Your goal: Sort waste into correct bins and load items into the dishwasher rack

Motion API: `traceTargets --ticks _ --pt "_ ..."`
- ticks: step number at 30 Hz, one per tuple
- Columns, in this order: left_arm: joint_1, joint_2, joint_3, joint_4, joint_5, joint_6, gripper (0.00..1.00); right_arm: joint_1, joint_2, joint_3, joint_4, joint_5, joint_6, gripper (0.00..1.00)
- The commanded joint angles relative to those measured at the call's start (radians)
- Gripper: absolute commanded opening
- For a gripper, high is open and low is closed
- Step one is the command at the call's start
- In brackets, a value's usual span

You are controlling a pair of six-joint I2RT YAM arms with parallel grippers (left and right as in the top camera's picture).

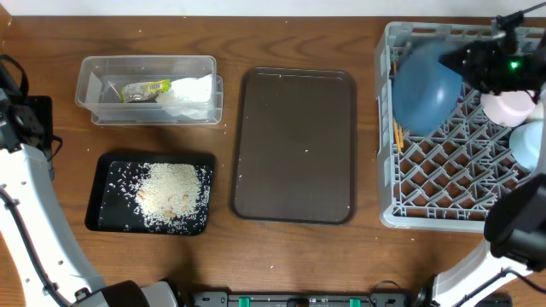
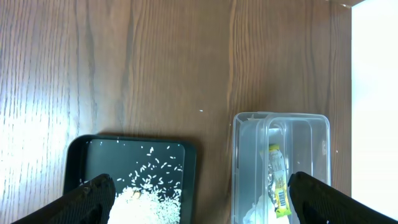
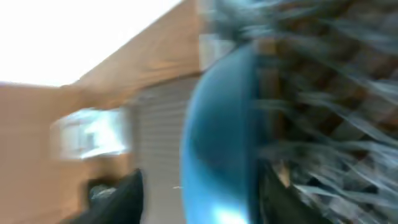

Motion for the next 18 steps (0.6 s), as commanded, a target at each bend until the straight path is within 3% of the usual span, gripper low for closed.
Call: traceTargets --ticks 1,11,18 --pt "0.003 0.006 0.0 -0.003 -0.012 0.01 0.92 -0.026 -0.093 -0.003 -0.021 0.36 0.123 0.99" --pt "0.003 0.006 0.0 -0.003 -0.012 0.01 0.92 -0.011 -0.211 -0.003 -0.01 0.386 0.122 0.98" --pt "0.003 0.006 0.0 -0.003 -0.012 0.01 0.92 0.1 -0.143 -0.005 -0.003 0.525 0.133 0.71"
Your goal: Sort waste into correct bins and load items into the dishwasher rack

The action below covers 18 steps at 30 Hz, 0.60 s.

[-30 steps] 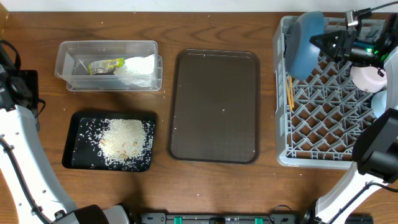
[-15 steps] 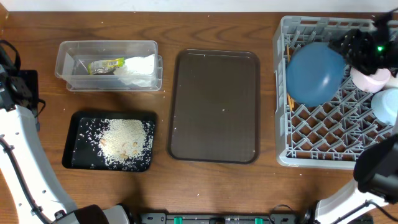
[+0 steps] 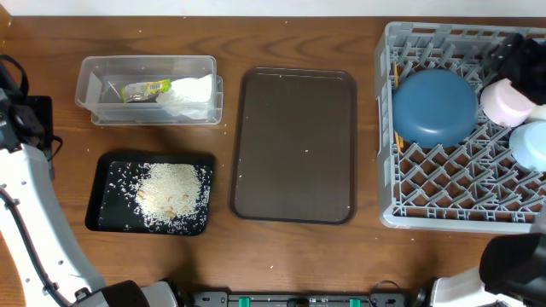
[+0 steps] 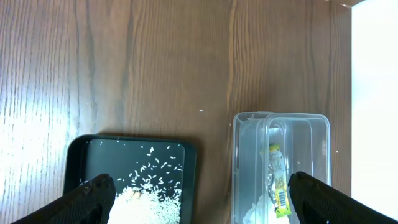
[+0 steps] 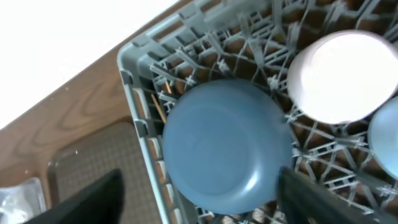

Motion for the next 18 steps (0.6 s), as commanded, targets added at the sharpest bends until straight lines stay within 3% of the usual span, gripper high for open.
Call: traceTargets --ticks 1,3,9,15,18 --pt "0.003 0.006 0.0 -0.003 -0.012 0.01 0.92 0.067 0.063 -0.005 0.003 0.09 0.01 0.71" --pt "0.003 0.006 0.0 -0.003 -0.012 0.01 0.92 0.089 0.098 -0.005 0.007 0.114 0.01 0.69" --pt "0.003 0.006 0.0 -0.003 -0.012 0.01 0.92 0.137 0.239 -0.005 0.011 0.277 0.056 0.37" --pt "0.003 0.006 0.0 -0.003 -0.012 0.01 0.92 0.14 0.334 -0.005 0.0 0.311 0.062 0.39" --pt "0.003 0.006 0.0 -0.003 -0.012 0.01 0.92 0.14 0.335 -0.004 -0.013 0.325 0.063 0.25"
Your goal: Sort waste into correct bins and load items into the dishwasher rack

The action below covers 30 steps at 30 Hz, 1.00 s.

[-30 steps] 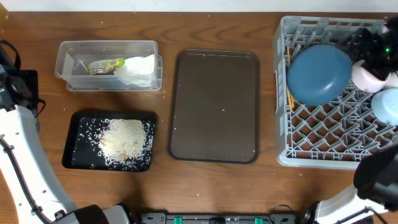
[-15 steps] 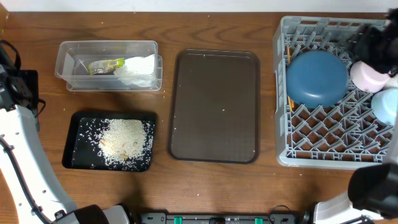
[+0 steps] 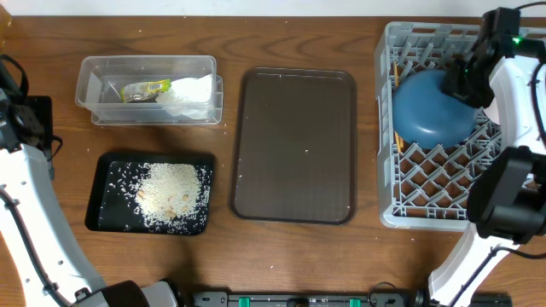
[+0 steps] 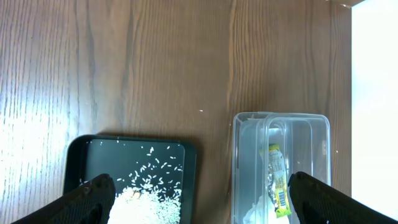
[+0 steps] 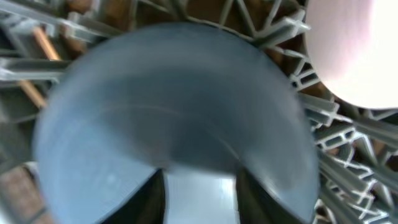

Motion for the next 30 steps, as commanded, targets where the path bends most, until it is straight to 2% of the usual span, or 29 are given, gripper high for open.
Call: traceTargets --ticks 1,6,10,12,16,21,25,28,30 --pt "0.003 0.006 0.0 -0.003 -0.012 0.01 0.92 0.008 -0.011 0.0 -0.011 0.052 0.014 0.25" --pt "0.003 0.006 0.0 -0.003 -0.012 0.01 0.92 0.008 -0.12 0.0 -0.041 0.072 0.014 0.26" --pt "0.003 0.006 0.0 -0.003 -0.012 0.01 0.92 0.012 -0.275 0.0 -0.074 0.041 0.012 0.29" --pt "0.003 0.006 0.0 -0.003 -0.012 0.01 0.92 0.013 -0.353 0.0 -0.089 -0.005 -0.003 0.32" --pt "0.003 0.006 0.0 -0.003 -0.012 0.01 0.92 0.02 -0.488 0.0 -0.148 -0.079 -0.035 0.45" --pt "0.003 0.006 0.0 -0.003 -0.012 0.01 0.92 0.067 -0.59 -0.013 -0.263 -0.078 -0.021 0.48" --pt "0.003 0.006 0.0 -0.003 -0.012 0.01 0.92 0.17 -0.671 -0.125 -0.267 -0.076 0.002 0.45" --pt "0.003 0.006 0.0 -0.003 -0.012 0.01 0.92 0.272 -0.765 -0.286 -0.188 -0.034 0.021 0.43" --pt "0.003 0.006 0.0 -0.003 -0.012 0.01 0.92 0.329 -0.83 -0.381 -0.144 0.026 0.04 0.46"
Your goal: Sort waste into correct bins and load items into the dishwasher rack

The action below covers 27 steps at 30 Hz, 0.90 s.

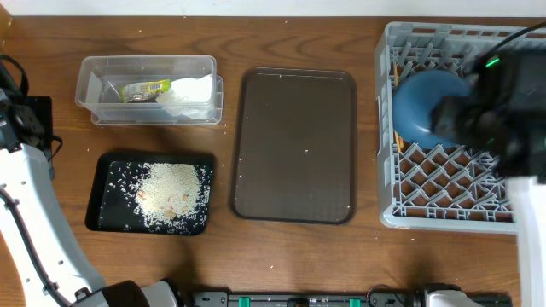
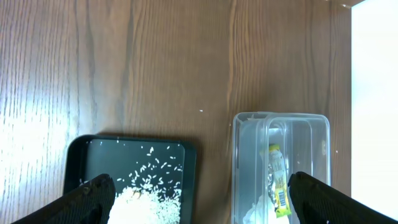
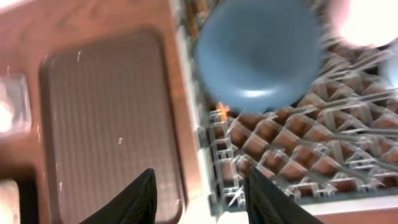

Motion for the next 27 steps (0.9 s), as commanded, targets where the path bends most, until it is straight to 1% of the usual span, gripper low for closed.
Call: traceTargets --ticks 1,2,3,4,7,13,19,27 --pt "0.003 0.006 0.0 -0.003 -0.012 0.01 0.92 0.083 -0.108 -0.127 0.037 0.082 0.034 0.52" --pt "0.003 0.006 0.0 -0.003 -0.012 0.01 0.92 0.104 -0.138 -0.159 0.046 0.079 0.034 0.64" --pt "0.003 0.006 0.0 -0.003 -0.012 0.01 0.92 0.117 -0.155 -0.177 0.05 0.072 0.035 0.88" --pt "0.003 0.006 0.0 -0.003 -0.012 0.01 0.92 0.127 -0.169 -0.189 0.053 0.061 0.035 0.99" --pt "0.003 0.006 0.0 -0.003 -0.012 0.01 0.92 0.145 -0.188 -0.206 0.038 0.02 0.034 0.99" --pt "0.003 0.006 0.0 -0.003 -0.012 0.01 0.92 0.146 -0.185 -0.207 0.001 0.019 0.033 0.99" --pt "0.003 0.006 0.0 -0.003 -0.012 0.01 0.92 0.146 -0.187 -0.217 -0.037 0.084 0.026 0.99" --pt "0.003 0.006 0.0 -0.003 -0.012 0.01 0.92 0.148 -0.193 -0.287 -0.014 0.117 0.026 0.99"
